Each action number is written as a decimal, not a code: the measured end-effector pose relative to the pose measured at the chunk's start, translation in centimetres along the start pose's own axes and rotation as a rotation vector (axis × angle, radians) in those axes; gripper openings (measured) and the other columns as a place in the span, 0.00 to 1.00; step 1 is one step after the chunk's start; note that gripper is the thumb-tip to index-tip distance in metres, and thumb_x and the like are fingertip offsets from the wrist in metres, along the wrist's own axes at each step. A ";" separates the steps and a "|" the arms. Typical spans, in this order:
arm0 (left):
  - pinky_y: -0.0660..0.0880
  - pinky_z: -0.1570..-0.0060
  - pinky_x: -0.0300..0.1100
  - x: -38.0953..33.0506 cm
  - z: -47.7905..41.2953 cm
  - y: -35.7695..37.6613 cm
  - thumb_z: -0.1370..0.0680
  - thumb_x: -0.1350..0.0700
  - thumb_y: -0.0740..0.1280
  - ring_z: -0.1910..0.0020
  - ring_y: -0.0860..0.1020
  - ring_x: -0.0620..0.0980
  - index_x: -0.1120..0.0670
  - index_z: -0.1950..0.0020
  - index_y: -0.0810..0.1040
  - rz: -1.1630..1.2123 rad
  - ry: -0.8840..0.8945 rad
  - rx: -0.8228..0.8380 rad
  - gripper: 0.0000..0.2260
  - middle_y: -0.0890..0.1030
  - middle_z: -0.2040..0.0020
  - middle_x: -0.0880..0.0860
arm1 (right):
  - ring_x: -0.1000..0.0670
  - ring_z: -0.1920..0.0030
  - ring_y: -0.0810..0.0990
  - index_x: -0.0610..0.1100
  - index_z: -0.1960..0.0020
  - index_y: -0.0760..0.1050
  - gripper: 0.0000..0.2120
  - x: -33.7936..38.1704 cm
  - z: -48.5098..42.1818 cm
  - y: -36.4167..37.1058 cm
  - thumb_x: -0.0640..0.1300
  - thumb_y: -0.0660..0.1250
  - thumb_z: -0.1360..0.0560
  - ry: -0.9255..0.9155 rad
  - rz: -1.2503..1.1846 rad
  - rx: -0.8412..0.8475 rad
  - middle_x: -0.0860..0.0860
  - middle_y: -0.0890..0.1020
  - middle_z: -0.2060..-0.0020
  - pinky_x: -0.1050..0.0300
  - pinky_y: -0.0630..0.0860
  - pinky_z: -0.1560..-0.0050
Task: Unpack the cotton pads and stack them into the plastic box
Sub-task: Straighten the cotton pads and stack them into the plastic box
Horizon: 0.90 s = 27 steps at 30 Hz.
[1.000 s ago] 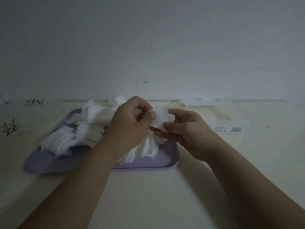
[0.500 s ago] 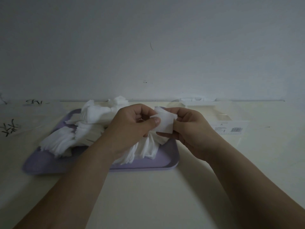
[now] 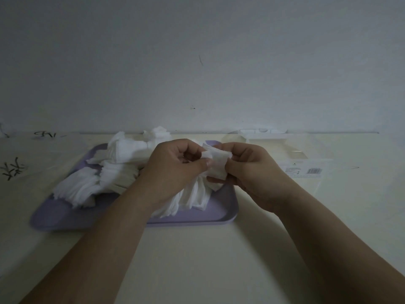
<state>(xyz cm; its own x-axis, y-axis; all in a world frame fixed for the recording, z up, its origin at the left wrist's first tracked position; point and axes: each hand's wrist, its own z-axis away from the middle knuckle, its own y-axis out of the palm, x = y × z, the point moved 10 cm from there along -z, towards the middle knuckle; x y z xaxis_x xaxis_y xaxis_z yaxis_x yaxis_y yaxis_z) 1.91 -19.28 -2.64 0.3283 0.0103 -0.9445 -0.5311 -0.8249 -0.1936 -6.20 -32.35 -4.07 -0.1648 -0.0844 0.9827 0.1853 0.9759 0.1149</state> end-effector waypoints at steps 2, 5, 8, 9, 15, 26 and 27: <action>0.81 0.55 0.46 0.2 0.0 -0.2 0.26 0.63 0.79 0.59 0.81 0.53 0.59 0.53 0.84 -0.011 -0.010 -0.027 0.06 0.85 0.54 0.64 | 0.38 0.46 0.86 0.35 0.43 0.83 0.16 0.1 0.0 0.0 0.23 0.60 0.21 0.014 -0.006 0.002 0.35 0.86 0.46 0.42 0.84 0.41; 0.78 0.62 0.41 0.5 -0.2 -0.8 0.29 0.61 0.81 0.62 0.79 0.51 0.57 0.53 0.83 -0.034 -0.034 -0.100 0.10 0.84 0.57 0.60 | 0.40 0.48 0.86 0.33 0.44 0.83 0.17 0.2 0.1 0.4 0.22 0.59 0.23 0.040 -0.070 0.037 0.37 0.85 0.47 0.47 0.85 0.45; 0.76 0.64 0.44 0.5 -0.3 -1.3 0.35 0.54 0.85 0.65 0.75 0.49 0.51 0.52 0.81 -0.032 -0.032 -0.148 0.17 0.81 0.60 0.52 | 0.42 0.49 0.87 0.36 0.44 0.84 0.09 0.3 0.2 0.4 0.31 0.72 0.24 0.013 -0.047 0.025 0.40 0.87 0.50 0.47 0.84 0.43; 0.75 0.64 0.45 0.4 -0.2 -1.4 0.35 0.54 0.85 0.67 0.75 0.48 0.49 0.52 0.81 -0.041 -0.020 -0.160 0.18 0.81 0.60 0.50 | 0.42 0.49 0.87 0.36 0.45 0.85 0.08 0.2 0.1 0.2 0.33 0.73 0.24 0.002 -0.024 -0.001 0.41 0.87 0.51 0.45 0.84 0.42; 0.75 0.62 0.44 -0.6 0.0 -1.2 0.29 0.58 0.82 0.68 0.76 0.45 0.50 0.54 0.84 -0.057 0.055 -0.160 0.10 0.84 0.59 0.52 | 0.41 0.48 0.87 0.33 0.38 0.81 0.10 -0.2 -0.2 -0.6 0.31 0.67 0.19 -0.007 -0.055 -0.084 0.36 0.86 0.46 0.48 0.86 0.48; 0.79 0.61 0.48 -0.9 0.2 -0.9 0.24 0.58 0.78 0.65 0.79 0.51 0.48 0.56 0.85 -0.066 0.070 -0.147 0.05 0.85 0.60 0.48 | 0.38 0.48 0.88 0.36 0.34 0.80 0.14 0.2 0.0 -0.9 0.30 0.66 0.18 -0.046 -0.001 -0.104 0.37 0.86 0.44 0.46 0.87 0.51; 0.80 0.61 0.49 -0.9 0.2 -0.9 0.24 0.58 0.77 0.65 0.79 0.53 0.49 0.56 0.85 -0.071 0.069 -0.146 0.05 0.85 0.61 0.48 | 0.38 0.48 0.88 0.36 0.34 0.80 0.14 0.2 0.0 -0.9 0.30 0.66 0.18 -0.045 0.013 -0.106 0.36 0.86 0.44 0.44 0.87 0.50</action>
<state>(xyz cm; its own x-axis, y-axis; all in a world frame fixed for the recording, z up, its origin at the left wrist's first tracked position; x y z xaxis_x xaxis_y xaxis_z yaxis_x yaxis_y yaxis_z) 1.90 -18.46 -1.64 0.4165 0.0370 -0.9084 -0.3872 -0.8968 -0.2141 -6.40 -33.26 -4.01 -0.2051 -0.0608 0.9768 0.2885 0.9500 0.1197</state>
